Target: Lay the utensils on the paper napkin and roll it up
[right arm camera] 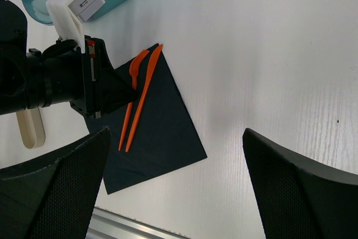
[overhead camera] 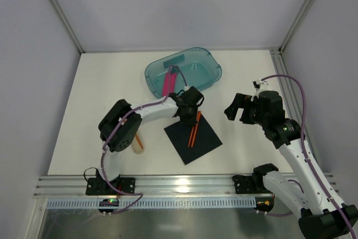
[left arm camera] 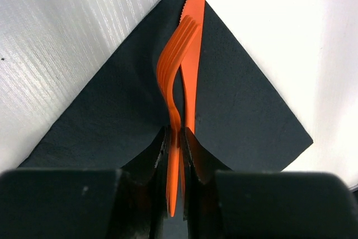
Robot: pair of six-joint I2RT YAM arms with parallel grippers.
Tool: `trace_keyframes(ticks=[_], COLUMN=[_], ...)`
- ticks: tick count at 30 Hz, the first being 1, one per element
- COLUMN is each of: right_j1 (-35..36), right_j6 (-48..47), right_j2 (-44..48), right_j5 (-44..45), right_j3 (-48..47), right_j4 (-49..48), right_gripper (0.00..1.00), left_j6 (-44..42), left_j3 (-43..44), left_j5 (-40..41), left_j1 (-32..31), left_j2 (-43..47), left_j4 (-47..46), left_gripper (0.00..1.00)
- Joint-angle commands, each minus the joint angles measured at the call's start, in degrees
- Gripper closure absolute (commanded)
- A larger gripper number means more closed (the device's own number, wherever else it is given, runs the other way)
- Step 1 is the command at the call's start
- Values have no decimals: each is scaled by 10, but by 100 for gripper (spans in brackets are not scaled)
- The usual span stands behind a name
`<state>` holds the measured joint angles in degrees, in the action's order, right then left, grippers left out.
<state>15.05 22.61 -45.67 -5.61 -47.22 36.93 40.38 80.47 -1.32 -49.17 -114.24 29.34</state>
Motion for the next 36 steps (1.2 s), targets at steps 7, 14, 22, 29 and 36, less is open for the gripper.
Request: trace_keyframes(ticks=[7,14,22,29,36], right_j1=[3,2,3,3,3], right_j6=[-8,-8,-7,-11,-6], right_j2=[3,2,3,8,17], right_j5=[8,7,-2,-9,-14], right_j3=[-3,-7,-13,-16,-6], right_j4=[-5,-5,-3,0,-5], right_gripper=[0,0,0,0,0], left_j6=[8,9,-5,20,40], left_j3=[16,27,72,-68,-224], left_j5=[-5,-1,168,200,190], left_j1=[-3,-2,14,177,301], left_j2=[1,35,149,311,452], left_j4=[-17,10,163,187,157], left_gripper=[80,78,75,74,64])
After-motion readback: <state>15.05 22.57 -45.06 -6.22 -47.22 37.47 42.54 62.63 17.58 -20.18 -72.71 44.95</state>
